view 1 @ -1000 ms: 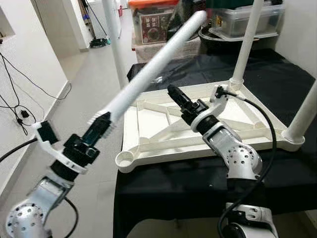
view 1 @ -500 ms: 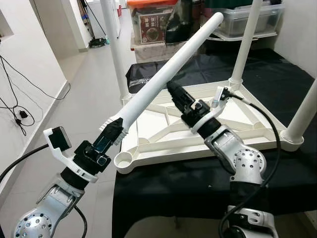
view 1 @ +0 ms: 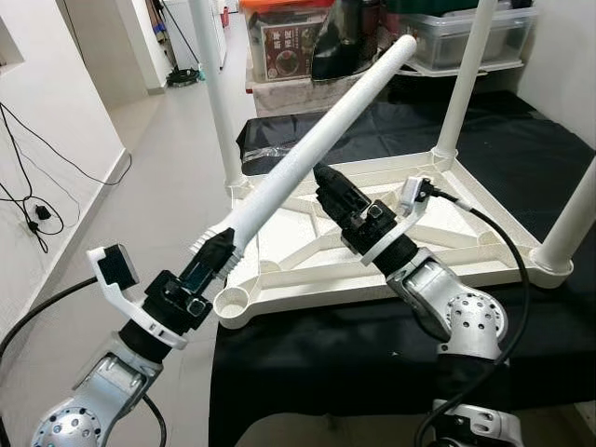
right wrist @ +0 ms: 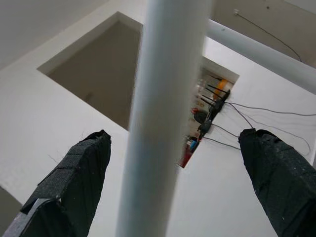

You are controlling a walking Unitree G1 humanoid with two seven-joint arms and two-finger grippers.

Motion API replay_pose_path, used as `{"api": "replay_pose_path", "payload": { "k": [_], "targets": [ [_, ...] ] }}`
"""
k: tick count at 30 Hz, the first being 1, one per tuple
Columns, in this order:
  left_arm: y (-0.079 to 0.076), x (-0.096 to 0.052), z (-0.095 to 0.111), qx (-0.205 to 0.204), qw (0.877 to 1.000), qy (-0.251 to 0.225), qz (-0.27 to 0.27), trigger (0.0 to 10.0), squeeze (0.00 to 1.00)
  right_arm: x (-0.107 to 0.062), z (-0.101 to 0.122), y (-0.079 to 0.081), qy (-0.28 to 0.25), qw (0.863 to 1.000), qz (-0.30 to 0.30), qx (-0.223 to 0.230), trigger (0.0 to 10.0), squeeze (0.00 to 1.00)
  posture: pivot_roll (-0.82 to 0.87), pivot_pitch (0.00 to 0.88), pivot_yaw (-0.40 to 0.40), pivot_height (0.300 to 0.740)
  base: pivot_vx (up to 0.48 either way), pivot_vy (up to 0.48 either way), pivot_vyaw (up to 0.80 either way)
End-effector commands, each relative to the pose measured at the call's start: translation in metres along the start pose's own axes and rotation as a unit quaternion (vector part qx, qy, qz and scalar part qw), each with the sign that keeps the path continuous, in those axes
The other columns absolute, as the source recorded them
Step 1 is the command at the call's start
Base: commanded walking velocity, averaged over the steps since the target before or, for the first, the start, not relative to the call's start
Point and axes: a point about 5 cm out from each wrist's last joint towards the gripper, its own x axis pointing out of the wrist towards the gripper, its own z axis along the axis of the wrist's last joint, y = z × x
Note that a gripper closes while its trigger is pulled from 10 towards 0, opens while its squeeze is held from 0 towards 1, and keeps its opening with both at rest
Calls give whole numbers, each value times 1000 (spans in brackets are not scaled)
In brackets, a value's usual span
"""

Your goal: Building children table

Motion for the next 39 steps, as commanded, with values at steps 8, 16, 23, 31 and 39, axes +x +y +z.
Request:
{"api": "replay_pose_path", "payload": {
  "k": [8, 16, 23, 31, 39],
  "targets": [
    [-9, 2, -19, -33, 999, 15, -15, 10000, 0, 7, -10, 12, 37, 999, 36, -5, 10000, 0, -79, 57, 47, 740, 0, 0, 0],
    [-12, 2, -27, -48, 998, 27, -21, 10000, 0, 8, -16, 10, 56, 998, 36, -5, 10000, 0, -79, 57, 47, 740, 0, 0, 0],
    [-14, 2, -31, -54, 998, 31, -26, 10000, 0, 9, -17, 8, 65, 997, 35, -5, 10000, 0, -76, 55, 49, 740, 0, 0, 0],
    [-17, 2, -38, -64, 997, 39, -30, 10000, 0, 11, -17, 8, 69, 997, 36, -4, 10000, 0, -77, 58, 48, 740, 0, 0, 0],
    [-19, 2, -44, -72, 996, 46, -31, 10000, 0, 11, -18, 10, 71, 997, 41, -4, 5490, 0, -78, 59, 48, 740, 0, 0, 0]
  ]
}}
